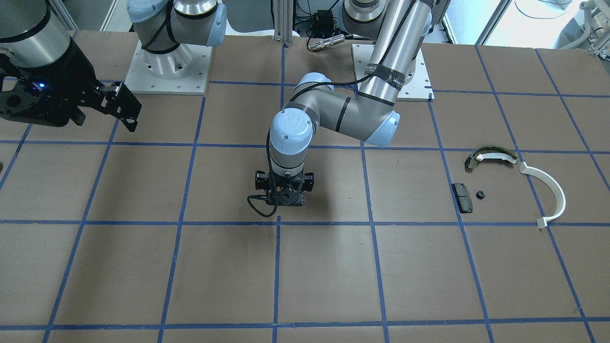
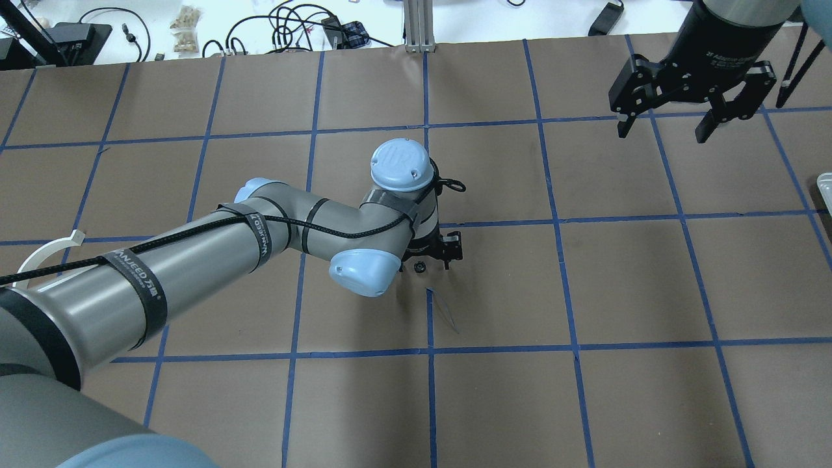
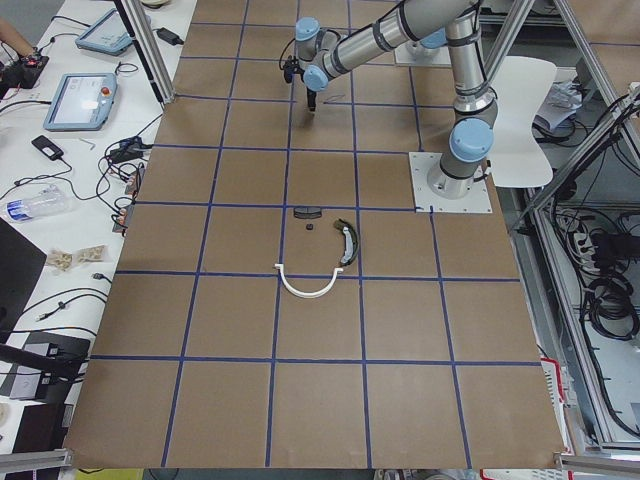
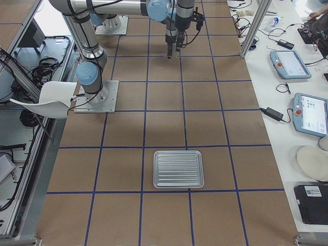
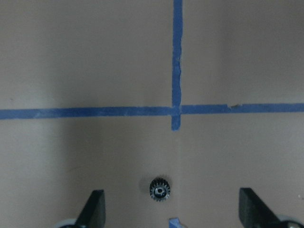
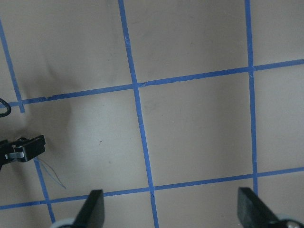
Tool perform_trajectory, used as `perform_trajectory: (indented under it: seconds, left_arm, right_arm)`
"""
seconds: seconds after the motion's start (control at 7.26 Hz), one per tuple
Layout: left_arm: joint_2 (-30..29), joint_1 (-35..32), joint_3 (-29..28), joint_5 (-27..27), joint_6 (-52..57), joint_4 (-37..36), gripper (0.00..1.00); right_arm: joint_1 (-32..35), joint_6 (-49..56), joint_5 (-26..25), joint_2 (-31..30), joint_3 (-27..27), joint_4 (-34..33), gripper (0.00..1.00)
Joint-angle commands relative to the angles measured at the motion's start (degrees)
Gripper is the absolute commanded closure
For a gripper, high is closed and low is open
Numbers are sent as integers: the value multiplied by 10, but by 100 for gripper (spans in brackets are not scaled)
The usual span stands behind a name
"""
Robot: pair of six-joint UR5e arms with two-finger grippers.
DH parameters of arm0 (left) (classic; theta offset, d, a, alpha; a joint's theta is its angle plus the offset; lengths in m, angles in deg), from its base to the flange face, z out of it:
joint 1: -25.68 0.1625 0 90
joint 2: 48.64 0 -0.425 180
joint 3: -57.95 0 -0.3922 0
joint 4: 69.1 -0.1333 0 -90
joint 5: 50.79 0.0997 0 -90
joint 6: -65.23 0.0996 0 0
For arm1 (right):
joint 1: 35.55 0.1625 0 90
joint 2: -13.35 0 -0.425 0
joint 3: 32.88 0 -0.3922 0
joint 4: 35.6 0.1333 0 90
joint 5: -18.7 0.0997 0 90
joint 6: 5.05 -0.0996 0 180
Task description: Place bearing gear from tray to pile
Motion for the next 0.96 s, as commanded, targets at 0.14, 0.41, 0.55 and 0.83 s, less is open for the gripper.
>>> perform_trajectory:
  seconds: [0.14, 0.41, 0.55, 0.83]
  left_arm:
    - [0, -1, 3, 19, 1, 3, 100]
    - [21, -4, 10, 20, 8, 6, 100]
    - [35, -5, 3, 39, 10, 12, 100]
    - [76, 6, -77, 45, 18, 115, 100]
  right_arm:
    - [30, -7, -1, -3, 12, -2, 0]
    - [30, -8, -7, -12, 15, -1, 0]
    - [30, 1, -6, -14, 15, -1, 0]
    - [29, 2, -6, -16, 15, 1, 0]
